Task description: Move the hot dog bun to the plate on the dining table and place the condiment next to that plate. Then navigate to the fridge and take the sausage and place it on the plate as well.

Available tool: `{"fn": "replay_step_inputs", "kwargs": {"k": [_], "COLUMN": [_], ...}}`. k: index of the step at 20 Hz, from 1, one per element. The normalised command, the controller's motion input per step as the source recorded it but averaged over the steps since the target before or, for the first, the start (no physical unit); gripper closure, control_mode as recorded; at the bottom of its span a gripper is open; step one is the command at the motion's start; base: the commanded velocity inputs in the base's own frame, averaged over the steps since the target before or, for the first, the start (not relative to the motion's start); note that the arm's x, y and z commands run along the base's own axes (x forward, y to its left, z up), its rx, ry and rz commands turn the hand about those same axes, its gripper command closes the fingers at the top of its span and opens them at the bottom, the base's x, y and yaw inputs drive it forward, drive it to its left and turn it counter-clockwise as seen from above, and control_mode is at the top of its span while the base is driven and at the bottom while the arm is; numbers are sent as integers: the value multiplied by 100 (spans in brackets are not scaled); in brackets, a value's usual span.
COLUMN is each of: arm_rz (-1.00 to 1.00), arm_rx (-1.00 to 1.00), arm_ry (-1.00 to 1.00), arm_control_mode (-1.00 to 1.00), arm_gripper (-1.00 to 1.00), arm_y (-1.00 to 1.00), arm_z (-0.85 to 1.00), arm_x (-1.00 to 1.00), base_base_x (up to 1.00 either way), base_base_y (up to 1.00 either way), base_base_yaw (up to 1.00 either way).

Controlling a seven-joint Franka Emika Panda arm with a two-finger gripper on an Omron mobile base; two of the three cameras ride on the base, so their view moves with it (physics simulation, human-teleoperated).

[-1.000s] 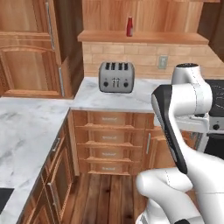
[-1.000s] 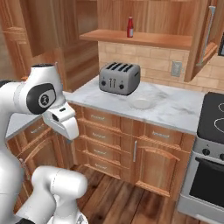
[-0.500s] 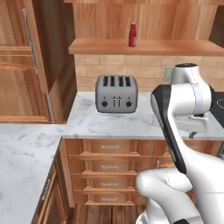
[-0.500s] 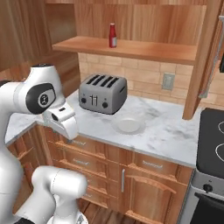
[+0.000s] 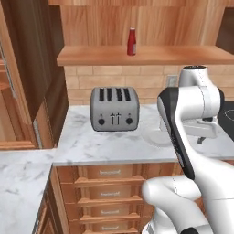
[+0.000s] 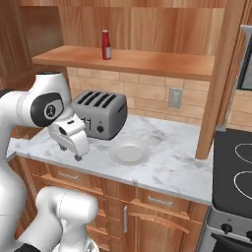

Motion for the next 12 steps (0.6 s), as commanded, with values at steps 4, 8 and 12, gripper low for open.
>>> {"fn": "replay_step_inputs", "kwargs": {"k": [4, 8, 12], "arm_rz": [0, 0, 0], "arm_rx": [0, 0, 0], "arm_ry": [0, 0, 0], "arm_control_mode": [100, 100, 100], "arm_gripper": [-100, -100, -100], "arm_y": [0, 0, 0], "arm_z": [0, 0, 0], "arm_x": [0, 0, 0], "base_base_x": [45, 51, 52], "base_base_y": [25, 27, 27], "base_base_yaw": [-19, -17, -17]}}
